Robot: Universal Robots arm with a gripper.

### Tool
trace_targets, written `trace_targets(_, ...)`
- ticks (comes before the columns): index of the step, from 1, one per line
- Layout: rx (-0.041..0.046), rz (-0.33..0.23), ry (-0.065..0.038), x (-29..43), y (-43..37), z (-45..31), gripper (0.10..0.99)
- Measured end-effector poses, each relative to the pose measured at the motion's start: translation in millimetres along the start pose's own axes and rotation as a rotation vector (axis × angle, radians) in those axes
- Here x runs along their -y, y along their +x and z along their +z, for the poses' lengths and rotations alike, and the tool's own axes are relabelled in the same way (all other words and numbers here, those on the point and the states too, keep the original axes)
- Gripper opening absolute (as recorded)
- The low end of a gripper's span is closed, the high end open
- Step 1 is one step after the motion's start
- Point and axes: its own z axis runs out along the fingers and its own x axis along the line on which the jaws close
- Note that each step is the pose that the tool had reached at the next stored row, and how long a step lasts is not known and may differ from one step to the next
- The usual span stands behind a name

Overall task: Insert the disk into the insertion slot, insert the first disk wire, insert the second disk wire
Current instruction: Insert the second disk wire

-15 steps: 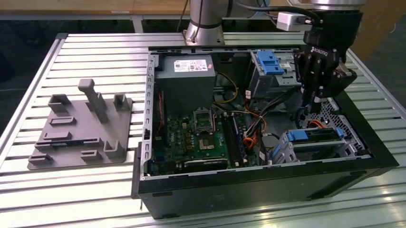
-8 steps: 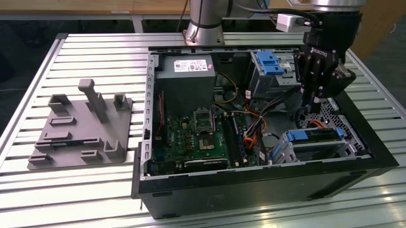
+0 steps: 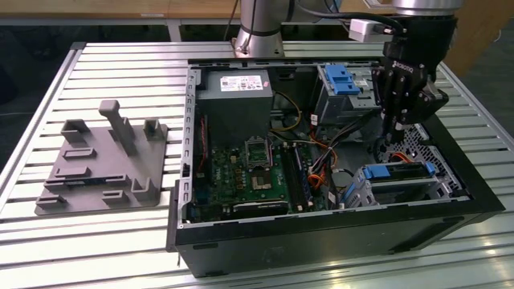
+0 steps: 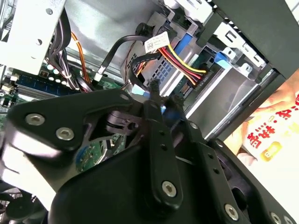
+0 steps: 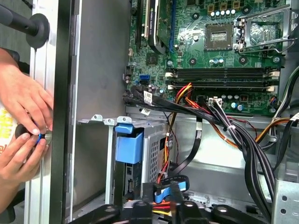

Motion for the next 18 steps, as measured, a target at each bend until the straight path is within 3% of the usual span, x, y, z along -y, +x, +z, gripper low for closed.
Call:
trace_targets(1,-0.0001,0.000,0.000,-0.1,0.0,0.1,0.298)
trace_targets(2,-0.0001,0.000,0.000,-0.1,-0.1,0.2,0.227)
trace_targets(18,0.0036,0.001,0.002,-0.9,0.1,2.8,0.208)
